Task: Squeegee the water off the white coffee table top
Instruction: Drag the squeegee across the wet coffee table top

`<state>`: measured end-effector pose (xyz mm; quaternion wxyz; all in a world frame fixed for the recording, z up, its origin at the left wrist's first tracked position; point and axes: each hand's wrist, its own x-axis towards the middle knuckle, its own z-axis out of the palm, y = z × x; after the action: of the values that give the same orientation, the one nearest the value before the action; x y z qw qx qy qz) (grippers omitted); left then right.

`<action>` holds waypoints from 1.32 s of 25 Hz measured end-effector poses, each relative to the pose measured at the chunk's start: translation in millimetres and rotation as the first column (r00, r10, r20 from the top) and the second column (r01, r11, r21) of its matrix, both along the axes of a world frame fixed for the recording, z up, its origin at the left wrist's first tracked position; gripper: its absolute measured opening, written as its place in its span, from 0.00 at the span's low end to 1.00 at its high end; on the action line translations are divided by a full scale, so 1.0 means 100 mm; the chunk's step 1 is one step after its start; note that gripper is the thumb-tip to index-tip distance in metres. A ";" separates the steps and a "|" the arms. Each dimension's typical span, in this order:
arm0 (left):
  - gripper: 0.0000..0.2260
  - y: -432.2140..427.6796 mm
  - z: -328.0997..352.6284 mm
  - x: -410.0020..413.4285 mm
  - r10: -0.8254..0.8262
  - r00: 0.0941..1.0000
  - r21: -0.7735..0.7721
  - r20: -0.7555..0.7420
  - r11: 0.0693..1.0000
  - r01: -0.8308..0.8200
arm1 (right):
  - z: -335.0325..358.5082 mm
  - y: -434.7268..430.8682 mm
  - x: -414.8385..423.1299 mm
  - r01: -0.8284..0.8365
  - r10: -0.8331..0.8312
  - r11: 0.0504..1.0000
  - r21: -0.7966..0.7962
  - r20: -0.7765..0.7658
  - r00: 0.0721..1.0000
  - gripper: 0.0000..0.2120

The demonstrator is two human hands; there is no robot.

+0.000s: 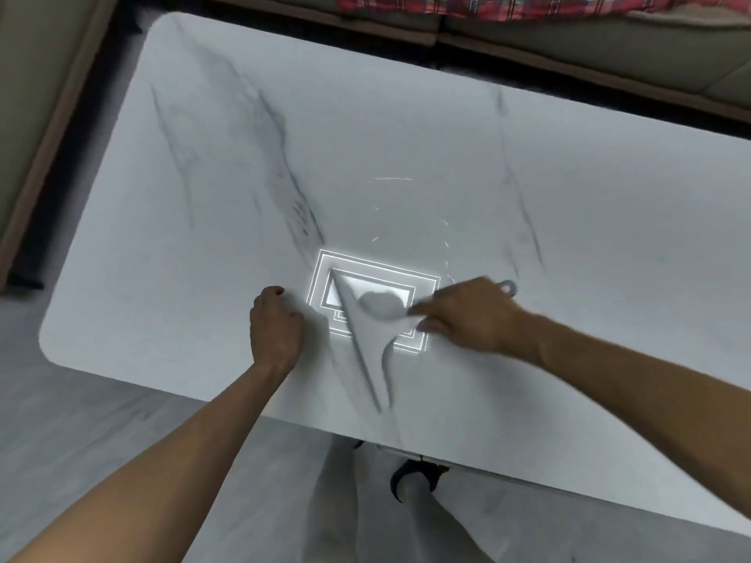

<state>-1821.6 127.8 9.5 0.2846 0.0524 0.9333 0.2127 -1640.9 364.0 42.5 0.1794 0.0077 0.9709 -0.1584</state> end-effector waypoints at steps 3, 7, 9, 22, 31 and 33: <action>0.22 -0.05 0.02 -0.44 0.006 1.000 -0.011 0.019 1.000 -0.006 | -0.20 -0.70 -0.43 -0.255 0.264 0.956 -0.147 0.045 0.963 0.17; 0.23 -0.10 0.01 -0.86 0.005 0.997 -0.039 0.079 0.999 -0.002 | -0.36 -0.79 -0.88 -0.307 0.323 0.940 -0.145 0.097 0.942 0.16; 0.23 -0.05 -0.01 -0.92 -0.015 0.996 -0.035 0.093 0.999 0.018 | -0.38 -0.47 -1.02 -0.258 0.264 0.964 -0.070 0.111 0.958 0.17; 0.15 1.37 -0.03 -0.54 -0.471 0.882 -0.170 0.021 0.868 0.467 | 0.09 1.75 -0.06 0.504 -0.532 0.840 0.198 0.123 0.838 0.17; 0.63 1.98 -0.69 -0.42 -0.438 0.892 -0.390 0.107 0.807 0.443 | -0.13 2.49 -1.85 0.723 -0.724 0.687 -0.078 0.014 0.690 0.21; 0.63 1.96 -0.73 -0.41 -0.438 0.893 -0.393 0.099 0.808 0.440 | -0.24 2.44 -2.07 0.696 -0.696 0.713 -0.086 0.031 0.717 0.21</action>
<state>-1862.5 323.3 -63.2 0.3324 0.2060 0.9186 -0.0566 -1847.9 608.5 18.5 0.1051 0.3636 0.8888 -0.2586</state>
